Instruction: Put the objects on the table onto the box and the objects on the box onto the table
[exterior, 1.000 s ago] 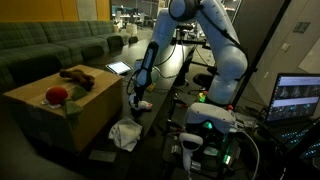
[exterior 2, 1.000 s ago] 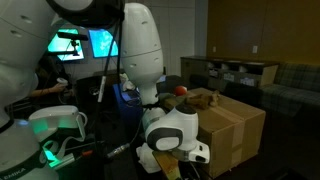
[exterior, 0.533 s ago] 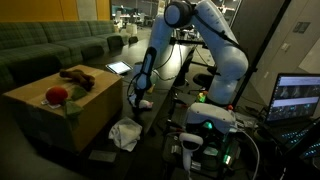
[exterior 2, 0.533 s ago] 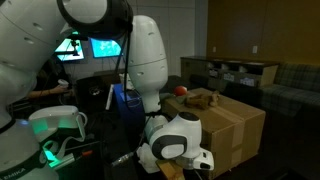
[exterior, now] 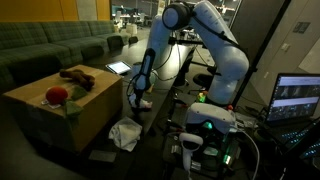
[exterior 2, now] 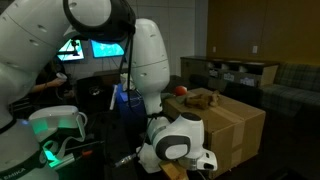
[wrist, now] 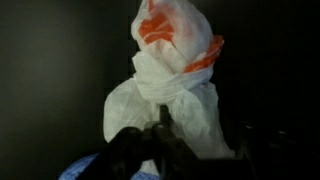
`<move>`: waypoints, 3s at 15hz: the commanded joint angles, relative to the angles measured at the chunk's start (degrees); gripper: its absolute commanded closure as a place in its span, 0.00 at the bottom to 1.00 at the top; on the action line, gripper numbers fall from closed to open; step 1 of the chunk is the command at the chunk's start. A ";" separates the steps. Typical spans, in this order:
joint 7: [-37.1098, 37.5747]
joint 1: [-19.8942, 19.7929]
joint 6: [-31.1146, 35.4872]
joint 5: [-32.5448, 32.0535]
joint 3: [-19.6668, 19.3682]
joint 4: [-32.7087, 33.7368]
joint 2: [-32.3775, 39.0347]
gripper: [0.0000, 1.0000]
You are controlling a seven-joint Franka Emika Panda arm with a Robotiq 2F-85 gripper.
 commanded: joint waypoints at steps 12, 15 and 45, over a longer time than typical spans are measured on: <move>-1.46 -0.42 -18.40 -1.48 -1.65 -8.75 -23.56 0.99; 0.25 1.02 -19.18 -3.64 -3.21 -10.23 -29.67 0.99; 20.05 14.60 -36.08 -2.71 3.90 20.03 -23.23 0.99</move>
